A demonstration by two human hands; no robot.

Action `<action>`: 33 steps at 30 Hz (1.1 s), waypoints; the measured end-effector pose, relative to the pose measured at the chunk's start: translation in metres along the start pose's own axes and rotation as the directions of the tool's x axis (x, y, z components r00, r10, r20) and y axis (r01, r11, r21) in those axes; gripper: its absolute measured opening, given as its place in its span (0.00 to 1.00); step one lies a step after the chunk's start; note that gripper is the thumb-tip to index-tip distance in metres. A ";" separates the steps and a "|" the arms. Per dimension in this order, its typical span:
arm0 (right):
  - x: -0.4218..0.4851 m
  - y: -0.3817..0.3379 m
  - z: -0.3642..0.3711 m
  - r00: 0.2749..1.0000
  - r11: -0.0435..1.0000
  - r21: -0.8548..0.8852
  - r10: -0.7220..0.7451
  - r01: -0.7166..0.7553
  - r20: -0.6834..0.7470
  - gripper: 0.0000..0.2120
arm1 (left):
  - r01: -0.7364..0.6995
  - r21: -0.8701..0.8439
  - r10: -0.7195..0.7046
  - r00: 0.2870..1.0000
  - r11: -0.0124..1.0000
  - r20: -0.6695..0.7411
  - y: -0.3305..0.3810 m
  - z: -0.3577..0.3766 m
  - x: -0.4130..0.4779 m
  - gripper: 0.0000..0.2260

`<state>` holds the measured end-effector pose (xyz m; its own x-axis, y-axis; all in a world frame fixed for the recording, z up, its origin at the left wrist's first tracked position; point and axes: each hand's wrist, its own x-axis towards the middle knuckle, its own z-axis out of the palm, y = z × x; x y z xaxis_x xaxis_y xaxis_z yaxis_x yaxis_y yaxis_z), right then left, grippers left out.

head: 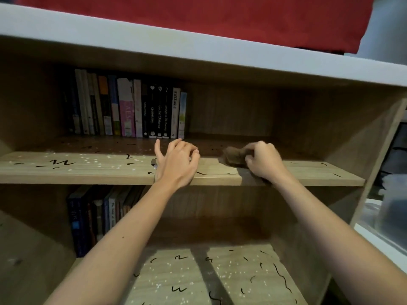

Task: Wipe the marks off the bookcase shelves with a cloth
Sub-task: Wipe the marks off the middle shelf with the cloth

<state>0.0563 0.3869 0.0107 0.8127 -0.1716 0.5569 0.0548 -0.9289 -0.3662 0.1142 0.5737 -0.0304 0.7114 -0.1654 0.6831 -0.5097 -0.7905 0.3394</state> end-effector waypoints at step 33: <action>0.015 -0.058 0.027 0.979 0.969 0.159 -0.176 0.191 -0.101 0.14 | 0.171 -0.036 -0.174 0.982 0.985 -0.078 -0.078 -0.060 -0.007 0.20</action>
<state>0.0812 0.4468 0.0201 0.7276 -0.0376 0.6850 0.3001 -0.8805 -0.3671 0.1204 0.6719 -0.0228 0.7490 0.0208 0.6622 -0.3978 -0.7852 0.4746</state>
